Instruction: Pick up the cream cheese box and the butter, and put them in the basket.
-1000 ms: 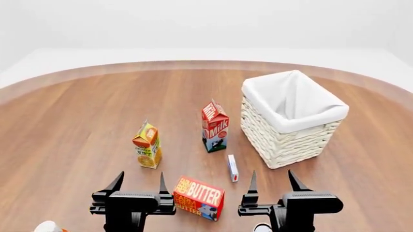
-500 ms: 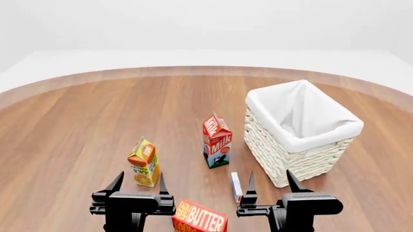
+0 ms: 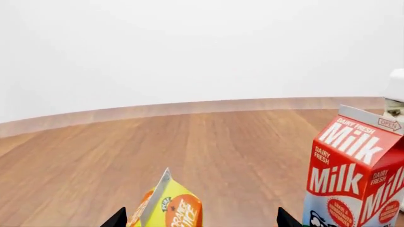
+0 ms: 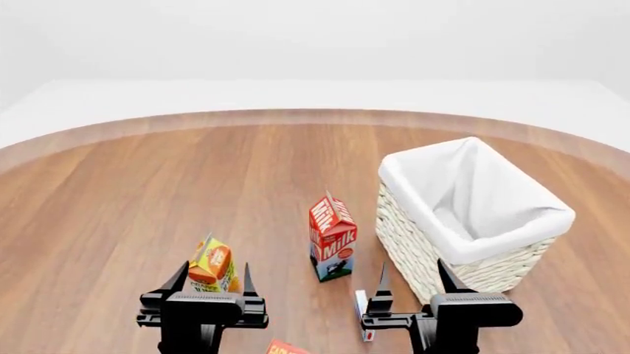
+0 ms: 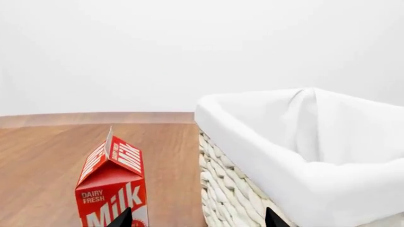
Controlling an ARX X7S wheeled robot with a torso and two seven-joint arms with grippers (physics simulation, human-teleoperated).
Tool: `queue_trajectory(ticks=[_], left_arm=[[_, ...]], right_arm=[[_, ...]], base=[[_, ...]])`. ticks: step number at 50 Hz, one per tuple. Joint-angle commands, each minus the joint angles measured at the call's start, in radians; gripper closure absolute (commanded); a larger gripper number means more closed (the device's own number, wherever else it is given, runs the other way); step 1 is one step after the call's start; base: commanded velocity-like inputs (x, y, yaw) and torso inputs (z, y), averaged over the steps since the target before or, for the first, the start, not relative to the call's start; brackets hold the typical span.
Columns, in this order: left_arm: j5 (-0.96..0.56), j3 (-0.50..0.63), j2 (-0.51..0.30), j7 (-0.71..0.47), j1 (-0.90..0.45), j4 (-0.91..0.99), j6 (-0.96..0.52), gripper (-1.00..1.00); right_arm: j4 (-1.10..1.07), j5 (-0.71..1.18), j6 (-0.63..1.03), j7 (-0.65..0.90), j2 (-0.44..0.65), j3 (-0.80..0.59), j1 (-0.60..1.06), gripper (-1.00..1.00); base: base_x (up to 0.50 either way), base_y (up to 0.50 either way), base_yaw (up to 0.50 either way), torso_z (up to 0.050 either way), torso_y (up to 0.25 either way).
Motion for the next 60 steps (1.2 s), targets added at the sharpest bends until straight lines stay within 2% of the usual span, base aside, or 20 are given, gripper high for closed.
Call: queue_trajectory(ticks=[1,16,32,60], left_arm=[[-0.005,0.007,-0.005,-0.005,-0.001,-0.003,0.004,-1.00],[-0.011,0.016,-0.011,-0.014,-0.001,-0.001,0.003,-1.00],[-0.017,0.024,-0.016,-0.020,-0.006,-0.011,0.012,-1.00],[-0.022,0.041,-0.028,-0.032,-0.009,-0.012,0.013,-1.00]], right_arm=[[-0.003,0.000,0.002,0.008,0.006,-0.010,-0.001,-1.00],[-0.005,0.017,-0.017,0.004,0.015,-0.015,-0.002,-1.00],[0.001,0.018,-0.030,0.011,0.019,-0.026,0.001,-1.00],[-0.158,0.077,0.197,0.063,0.062,-0.017,0.035,-1.00]], base=[[0.00,0.00,0.00,0.000,0.000],[0.00,0.06,0.00,0.000,0.000],[0.39,0.00,0.00,0.000,0.000],[0.00,0.00,0.00,0.000,0.000]])
